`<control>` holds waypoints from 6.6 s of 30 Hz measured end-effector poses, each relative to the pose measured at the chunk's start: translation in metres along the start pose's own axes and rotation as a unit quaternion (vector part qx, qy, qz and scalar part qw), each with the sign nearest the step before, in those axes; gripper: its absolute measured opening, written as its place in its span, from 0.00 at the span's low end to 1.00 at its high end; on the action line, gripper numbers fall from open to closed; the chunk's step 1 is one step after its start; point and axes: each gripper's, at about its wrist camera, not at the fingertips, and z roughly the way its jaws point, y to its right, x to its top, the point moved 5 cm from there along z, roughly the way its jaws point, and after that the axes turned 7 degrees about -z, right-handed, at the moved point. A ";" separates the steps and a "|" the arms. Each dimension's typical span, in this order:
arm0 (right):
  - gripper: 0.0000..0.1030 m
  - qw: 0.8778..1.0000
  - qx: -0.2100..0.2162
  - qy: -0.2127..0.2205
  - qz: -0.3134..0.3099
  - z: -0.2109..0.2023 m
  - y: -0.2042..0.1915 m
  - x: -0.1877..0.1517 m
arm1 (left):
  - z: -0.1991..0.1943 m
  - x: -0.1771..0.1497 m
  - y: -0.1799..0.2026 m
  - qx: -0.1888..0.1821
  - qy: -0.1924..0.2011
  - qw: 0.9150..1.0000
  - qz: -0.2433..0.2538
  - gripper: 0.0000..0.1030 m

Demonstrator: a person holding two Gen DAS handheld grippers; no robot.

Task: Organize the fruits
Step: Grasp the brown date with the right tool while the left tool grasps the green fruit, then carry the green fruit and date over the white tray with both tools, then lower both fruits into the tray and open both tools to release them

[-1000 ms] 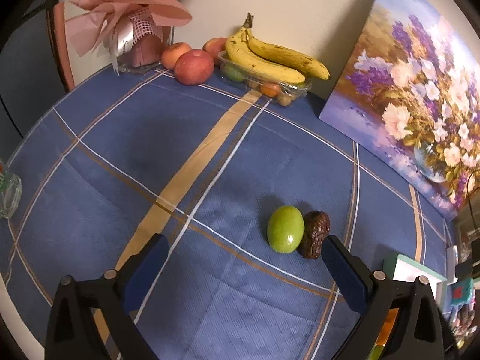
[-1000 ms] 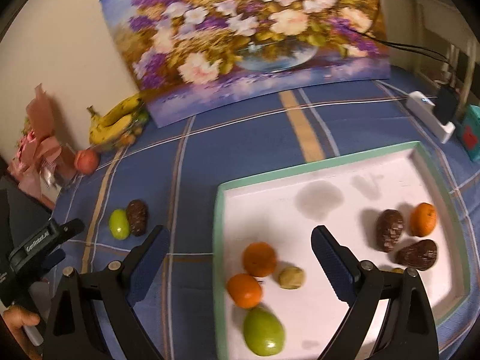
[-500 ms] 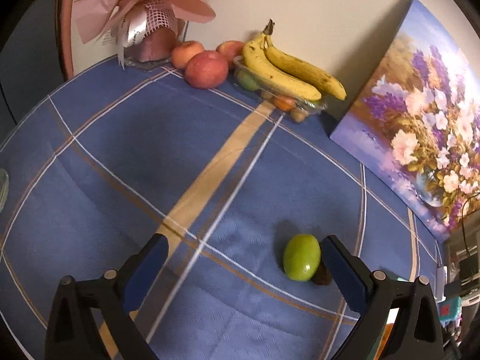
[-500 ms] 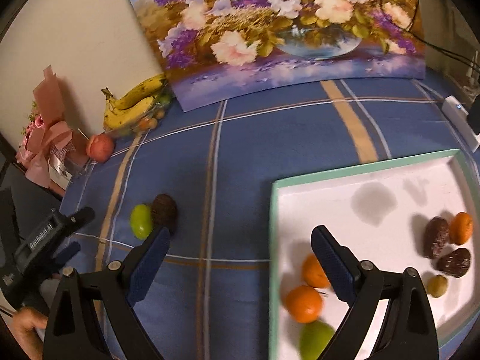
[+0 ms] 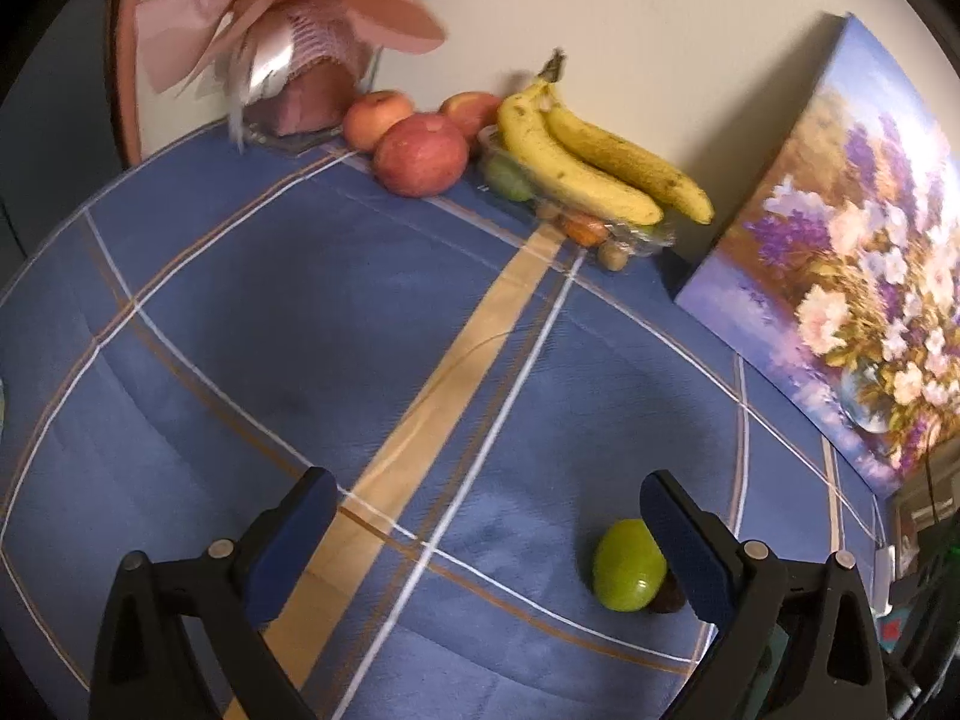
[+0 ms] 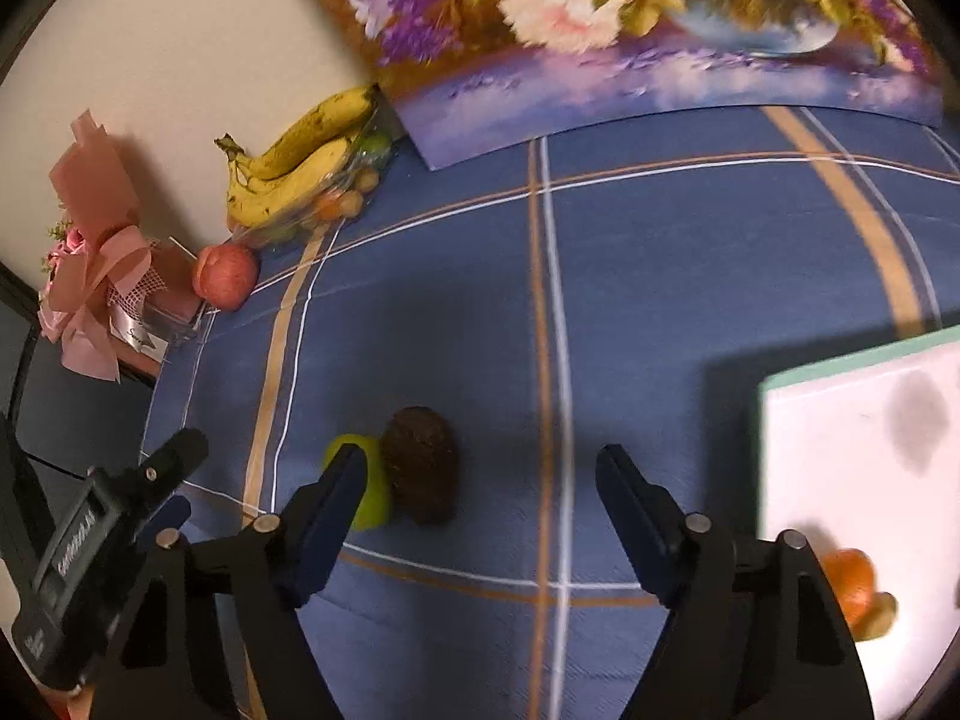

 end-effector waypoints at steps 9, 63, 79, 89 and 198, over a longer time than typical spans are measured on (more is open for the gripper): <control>0.61 1.000 0.011 -0.027 -0.008 0.036 -0.022 -0.001 | 0.022 -0.006 -0.021 0.034 -0.055 0.997 -0.033 0.90; 0.37 0.997 -0.039 0.010 0.068 -0.035 0.042 -0.027 | 0.041 -0.063 0.069 -0.083 -0.138 0.987 0.014 0.41; 0.37 0.996 -0.067 0.031 0.042 -0.079 0.050 -0.046 | -0.029 -0.061 0.085 -0.123 -0.092 0.988 0.029 0.41; 0.37 0.994 -0.094 0.059 0.017 -0.119 0.053 -0.057 | -0.066 -0.072 0.100 -0.142 -0.068 0.986 0.053 0.41; 0.69 0.955 -0.231 0.033 0.185 -0.191 0.258 -0.157 | -0.063 -0.271 0.239 -0.117 -0.159 0.923 0.329 0.73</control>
